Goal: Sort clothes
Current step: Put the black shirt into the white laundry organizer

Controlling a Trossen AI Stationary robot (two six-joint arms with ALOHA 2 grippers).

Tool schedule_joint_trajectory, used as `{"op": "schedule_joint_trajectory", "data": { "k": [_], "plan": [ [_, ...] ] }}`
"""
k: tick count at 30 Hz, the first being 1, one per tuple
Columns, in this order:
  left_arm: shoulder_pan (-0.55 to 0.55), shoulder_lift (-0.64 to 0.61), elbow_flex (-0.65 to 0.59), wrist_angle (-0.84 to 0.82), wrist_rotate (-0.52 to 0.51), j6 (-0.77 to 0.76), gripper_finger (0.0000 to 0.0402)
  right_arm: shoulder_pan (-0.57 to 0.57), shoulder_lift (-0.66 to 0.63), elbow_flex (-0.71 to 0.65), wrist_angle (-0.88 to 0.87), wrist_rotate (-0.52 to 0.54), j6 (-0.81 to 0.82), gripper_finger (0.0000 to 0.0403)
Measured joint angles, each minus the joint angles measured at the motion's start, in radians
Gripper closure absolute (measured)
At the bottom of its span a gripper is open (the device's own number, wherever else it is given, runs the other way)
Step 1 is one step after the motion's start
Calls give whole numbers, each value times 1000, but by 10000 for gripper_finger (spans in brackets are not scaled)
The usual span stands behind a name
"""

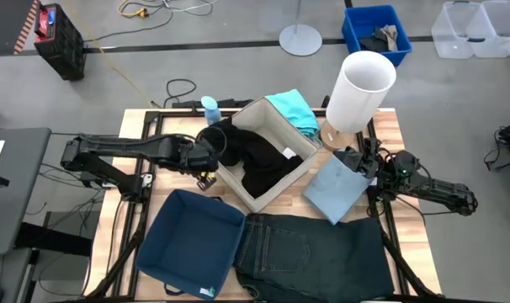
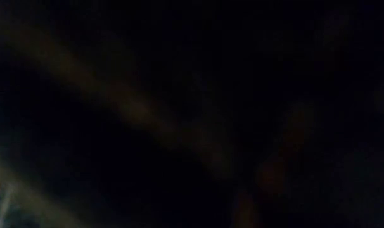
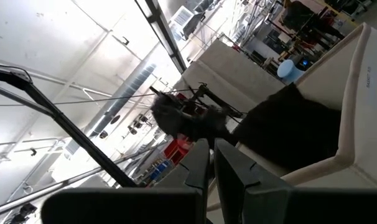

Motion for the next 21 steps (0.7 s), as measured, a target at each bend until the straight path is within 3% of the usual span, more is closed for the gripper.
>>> {"op": "schedule_joint_trajectory", "data": {
  "k": [6, 11, 16, 21],
  "plan": [
    [3, 0, 234, 34, -53, 146, 400, 0, 0, 0, -6, 0, 0, 356],
    [4, -1, 315, 333, -74, 344, 401, 0, 0, 0, -23, 0, 0, 356],
    [9, -1, 307, 769, 11, 557, 401, 0, 0, 0, -24, 0, 0, 356],
    [46, 2, 262, 1001, 169, 579, 401, 0, 0, 0, -22, 0, 7, 356]
  ]
}}
